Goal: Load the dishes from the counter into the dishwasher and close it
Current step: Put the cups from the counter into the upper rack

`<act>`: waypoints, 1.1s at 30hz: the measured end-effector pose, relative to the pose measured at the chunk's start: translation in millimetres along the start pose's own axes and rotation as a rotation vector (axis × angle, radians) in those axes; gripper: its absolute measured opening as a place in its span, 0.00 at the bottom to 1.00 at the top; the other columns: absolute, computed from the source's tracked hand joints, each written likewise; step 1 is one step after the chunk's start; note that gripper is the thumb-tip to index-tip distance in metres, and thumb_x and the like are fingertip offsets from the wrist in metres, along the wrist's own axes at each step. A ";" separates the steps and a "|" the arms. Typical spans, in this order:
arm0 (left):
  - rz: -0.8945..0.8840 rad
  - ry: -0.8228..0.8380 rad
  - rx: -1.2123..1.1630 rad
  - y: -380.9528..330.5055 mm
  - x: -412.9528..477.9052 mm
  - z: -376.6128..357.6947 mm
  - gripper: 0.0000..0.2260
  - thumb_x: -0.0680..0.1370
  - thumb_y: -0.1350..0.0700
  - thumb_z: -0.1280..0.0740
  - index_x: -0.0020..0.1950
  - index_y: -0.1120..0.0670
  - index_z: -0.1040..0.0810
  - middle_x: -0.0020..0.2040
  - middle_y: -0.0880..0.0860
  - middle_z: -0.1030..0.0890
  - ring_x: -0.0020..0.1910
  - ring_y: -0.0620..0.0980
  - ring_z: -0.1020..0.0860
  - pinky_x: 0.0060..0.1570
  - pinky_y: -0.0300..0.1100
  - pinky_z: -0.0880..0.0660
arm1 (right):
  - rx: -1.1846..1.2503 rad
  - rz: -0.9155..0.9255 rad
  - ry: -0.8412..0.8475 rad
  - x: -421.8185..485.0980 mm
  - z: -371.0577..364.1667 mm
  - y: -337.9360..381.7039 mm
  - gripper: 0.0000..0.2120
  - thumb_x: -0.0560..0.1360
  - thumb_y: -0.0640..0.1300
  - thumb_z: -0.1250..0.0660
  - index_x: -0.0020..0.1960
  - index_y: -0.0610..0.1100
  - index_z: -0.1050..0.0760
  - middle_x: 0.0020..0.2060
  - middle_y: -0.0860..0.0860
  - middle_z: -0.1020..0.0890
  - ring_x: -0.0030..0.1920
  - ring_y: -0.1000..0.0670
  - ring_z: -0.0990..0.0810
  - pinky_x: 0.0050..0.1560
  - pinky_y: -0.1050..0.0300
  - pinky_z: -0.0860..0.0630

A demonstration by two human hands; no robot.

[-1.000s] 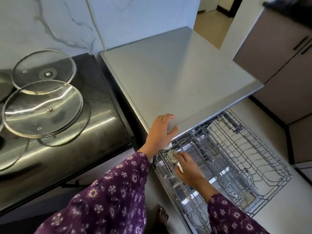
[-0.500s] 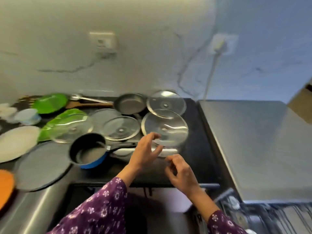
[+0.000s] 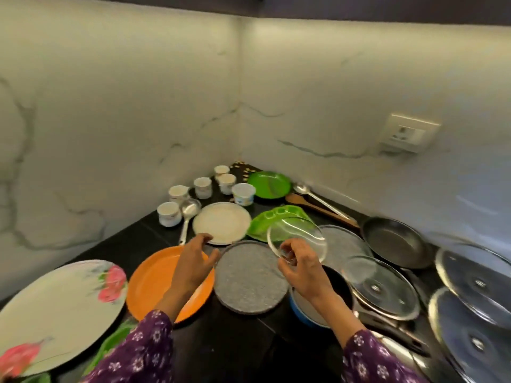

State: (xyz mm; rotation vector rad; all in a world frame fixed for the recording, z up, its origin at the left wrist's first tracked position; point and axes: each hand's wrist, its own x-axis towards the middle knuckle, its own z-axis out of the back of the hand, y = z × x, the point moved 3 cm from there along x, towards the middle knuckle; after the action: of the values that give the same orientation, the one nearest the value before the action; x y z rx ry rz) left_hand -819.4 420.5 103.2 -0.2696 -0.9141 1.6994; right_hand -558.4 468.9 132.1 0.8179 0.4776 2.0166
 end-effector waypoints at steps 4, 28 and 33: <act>0.171 -0.041 0.021 63.6 39.8 38.4 0.20 0.74 0.53 0.29 0.63 0.57 0.27 0.58 0.56 0.23 0.58 0.55 0.25 0.55 0.47 0.28 | -0.007 0.031 0.157 51.0 -66.3 24.7 0.11 0.72 0.44 0.33 0.54 0.46 0.27 0.47 0.53 0.27 0.46 0.54 0.27 0.48 0.60 0.27; 0.344 0.174 0.202 180.6 185.1 28.2 0.37 0.72 0.49 0.27 0.75 0.57 0.43 0.72 0.58 0.35 0.70 0.58 0.35 0.68 0.54 0.35 | -0.016 0.049 0.439 84.5 -196.2 30.8 0.11 0.74 0.49 0.39 0.55 0.47 0.30 0.49 0.55 0.27 0.48 0.55 0.29 0.49 0.58 0.28; 0.305 0.057 0.252 177.8 178.1 31.0 0.31 0.72 0.49 0.27 0.69 0.57 0.35 0.65 0.58 0.27 0.63 0.57 0.27 0.60 0.51 0.28 | -0.016 0.000 0.432 78.2 -185.3 26.6 0.11 0.75 0.47 0.38 0.57 0.48 0.31 0.49 0.57 0.29 0.48 0.59 0.31 0.50 0.61 0.29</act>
State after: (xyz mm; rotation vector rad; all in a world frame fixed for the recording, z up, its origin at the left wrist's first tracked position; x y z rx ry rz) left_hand -1027.4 555.4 49.8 -0.2972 -0.6295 2.0556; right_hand -735.5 516.5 45.4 0.3661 0.7013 2.1977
